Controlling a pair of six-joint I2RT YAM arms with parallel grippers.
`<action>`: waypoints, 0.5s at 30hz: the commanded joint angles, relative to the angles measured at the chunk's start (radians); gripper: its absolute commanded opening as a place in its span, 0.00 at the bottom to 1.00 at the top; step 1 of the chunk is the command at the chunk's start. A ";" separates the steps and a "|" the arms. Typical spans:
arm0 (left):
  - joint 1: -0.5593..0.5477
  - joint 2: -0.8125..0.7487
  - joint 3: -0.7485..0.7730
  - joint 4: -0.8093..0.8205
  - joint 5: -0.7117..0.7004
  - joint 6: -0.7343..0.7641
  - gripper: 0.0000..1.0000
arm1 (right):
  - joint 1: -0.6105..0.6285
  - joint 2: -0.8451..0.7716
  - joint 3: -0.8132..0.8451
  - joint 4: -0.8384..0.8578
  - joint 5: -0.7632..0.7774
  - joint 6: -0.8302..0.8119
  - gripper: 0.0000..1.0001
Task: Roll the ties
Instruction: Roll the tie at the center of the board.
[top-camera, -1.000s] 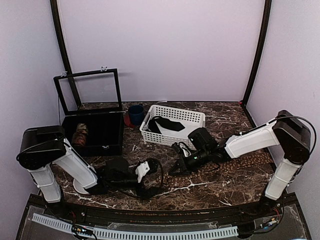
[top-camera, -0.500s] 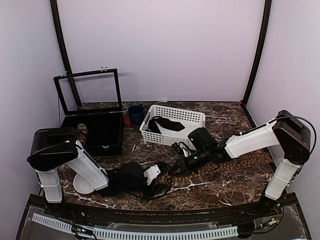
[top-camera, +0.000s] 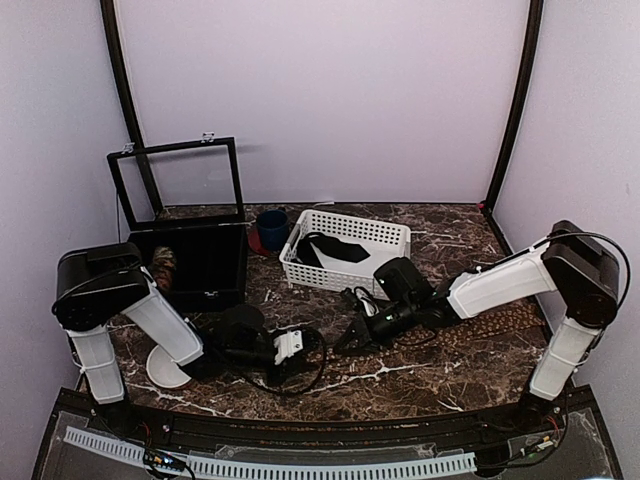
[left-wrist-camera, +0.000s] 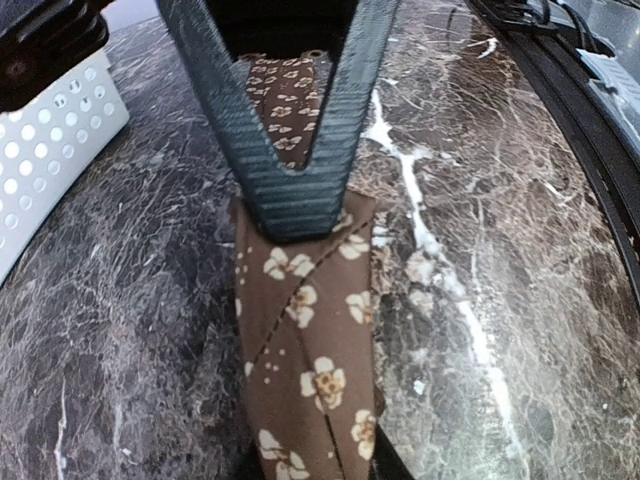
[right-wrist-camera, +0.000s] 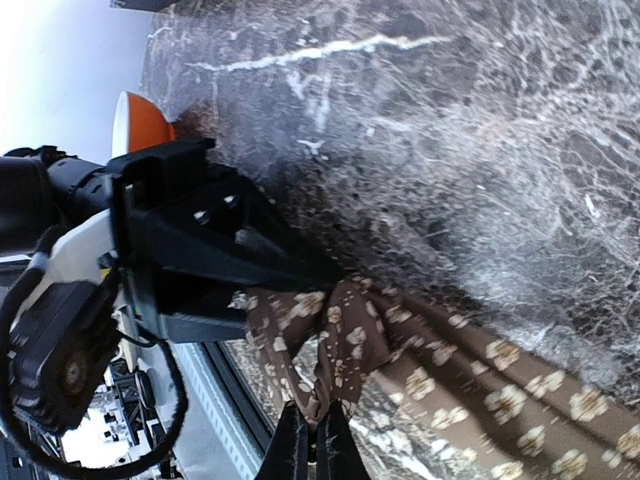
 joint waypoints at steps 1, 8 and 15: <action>0.026 -0.014 -0.013 -0.125 0.128 0.120 0.24 | -0.002 0.042 0.018 0.006 0.005 -0.012 0.01; 0.047 -0.035 -0.017 -0.111 0.136 0.099 0.53 | -0.014 0.070 0.022 0.001 0.017 -0.026 0.01; 0.047 -0.082 -0.026 -0.055 0.127 -0.028 0.83 | -0.015 0.093 0.015 0.004 0.026 -0.032 0.00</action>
